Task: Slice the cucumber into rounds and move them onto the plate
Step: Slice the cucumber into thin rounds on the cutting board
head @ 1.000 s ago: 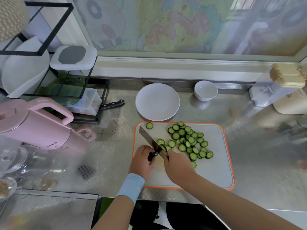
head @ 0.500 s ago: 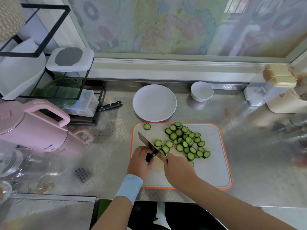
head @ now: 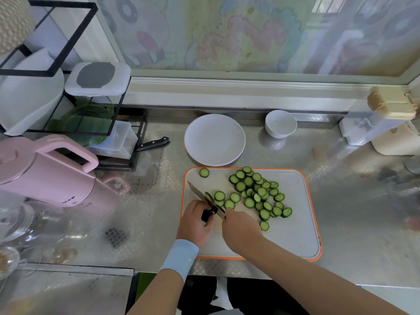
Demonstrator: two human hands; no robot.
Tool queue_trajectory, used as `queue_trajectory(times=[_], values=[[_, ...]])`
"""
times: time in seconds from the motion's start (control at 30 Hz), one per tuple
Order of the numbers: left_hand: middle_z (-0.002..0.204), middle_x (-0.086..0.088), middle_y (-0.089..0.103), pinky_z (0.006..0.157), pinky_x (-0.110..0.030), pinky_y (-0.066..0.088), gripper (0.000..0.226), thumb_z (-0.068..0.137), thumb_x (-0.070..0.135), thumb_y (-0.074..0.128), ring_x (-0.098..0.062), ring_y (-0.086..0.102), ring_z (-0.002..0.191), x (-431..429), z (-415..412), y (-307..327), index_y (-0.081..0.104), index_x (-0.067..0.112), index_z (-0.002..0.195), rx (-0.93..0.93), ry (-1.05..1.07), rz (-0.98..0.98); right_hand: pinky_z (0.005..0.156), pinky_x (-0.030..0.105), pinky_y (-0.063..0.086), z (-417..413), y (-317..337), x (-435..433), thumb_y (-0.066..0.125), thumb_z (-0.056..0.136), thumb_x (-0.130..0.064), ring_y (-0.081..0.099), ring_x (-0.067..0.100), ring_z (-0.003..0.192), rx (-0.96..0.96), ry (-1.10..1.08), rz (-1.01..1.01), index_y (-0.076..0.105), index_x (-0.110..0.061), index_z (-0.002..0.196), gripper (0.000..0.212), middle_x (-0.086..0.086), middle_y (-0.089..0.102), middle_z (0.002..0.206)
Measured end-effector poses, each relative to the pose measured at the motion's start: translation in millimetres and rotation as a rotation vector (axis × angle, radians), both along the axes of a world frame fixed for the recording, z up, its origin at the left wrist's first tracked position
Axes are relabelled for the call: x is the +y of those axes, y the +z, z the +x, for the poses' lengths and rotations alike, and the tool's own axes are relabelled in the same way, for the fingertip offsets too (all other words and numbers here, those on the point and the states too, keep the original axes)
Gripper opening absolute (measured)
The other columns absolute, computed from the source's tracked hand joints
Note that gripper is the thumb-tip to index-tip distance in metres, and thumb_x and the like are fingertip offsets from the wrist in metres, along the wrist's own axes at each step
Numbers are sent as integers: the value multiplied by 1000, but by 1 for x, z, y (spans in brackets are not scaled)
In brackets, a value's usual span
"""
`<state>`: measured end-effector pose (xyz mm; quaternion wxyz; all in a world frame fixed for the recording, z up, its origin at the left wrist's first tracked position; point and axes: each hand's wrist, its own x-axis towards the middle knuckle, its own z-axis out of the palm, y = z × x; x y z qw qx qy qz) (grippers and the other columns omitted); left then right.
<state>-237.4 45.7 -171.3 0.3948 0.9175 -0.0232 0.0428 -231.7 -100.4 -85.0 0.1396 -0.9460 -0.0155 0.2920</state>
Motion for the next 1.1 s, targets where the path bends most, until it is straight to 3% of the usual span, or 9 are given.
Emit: queue_trajectory(times=[0.27,0.57,0.67,0.77,0.87,1.1], values=[[102,3,58,81,-10,38,20,78,11,69,-14,55,97,3,-2,2,66,12,97,24,-41,42,55,31,36,-3,-19,-5,34,102,-33,50,24,70,-37,-72,117,39,-22,88,18,-1,50,75],[97,5,57,80,-13,40,18,78,11,67,-11,54,91,3,-2,7,66,15,96,13,-42,62,53,30,39,-1,-16,-17,39,98,-33,57,24,71,51,-228,181,43,-22,76,26,3,59,78],[95,8,56,78,-14,42,17,79,12,68,-10,53,89,3,-2,7,64,18,95,20,-25,37,54,31,45,-1,-13,-23,39,97,-40,57,21,67,60,-310,218,47,-20,76,31,1,60,76],[93,7,58,76,-21,48,15,77,10,71,-11,55,88,4,-2,6,65,16,90,-5,-20,22,51,30,40,-1,-3,-26,37,98,-51,53,18,62,29,-310,239,46,-21,73,40,0,58,71],[92,5,60,76,-22,49,16,75,7,74,-12,56,87,4,-2,4,67,14,87,-30,-22,26,54,32,43,-4,6,-24,37,99,-42,55,22,66,-17,-206,167,43,-22,75,32,1,58,73],[91,2,60,74,-20,47,19,73,4,76,-14,54,85,4,-4,-1,66,11,87,-62,-15,45,47,29,31,-18,13,-15,37,100,-28,48,22,64,-61,-70,81,43,-19,86,18,-2,45,69]])
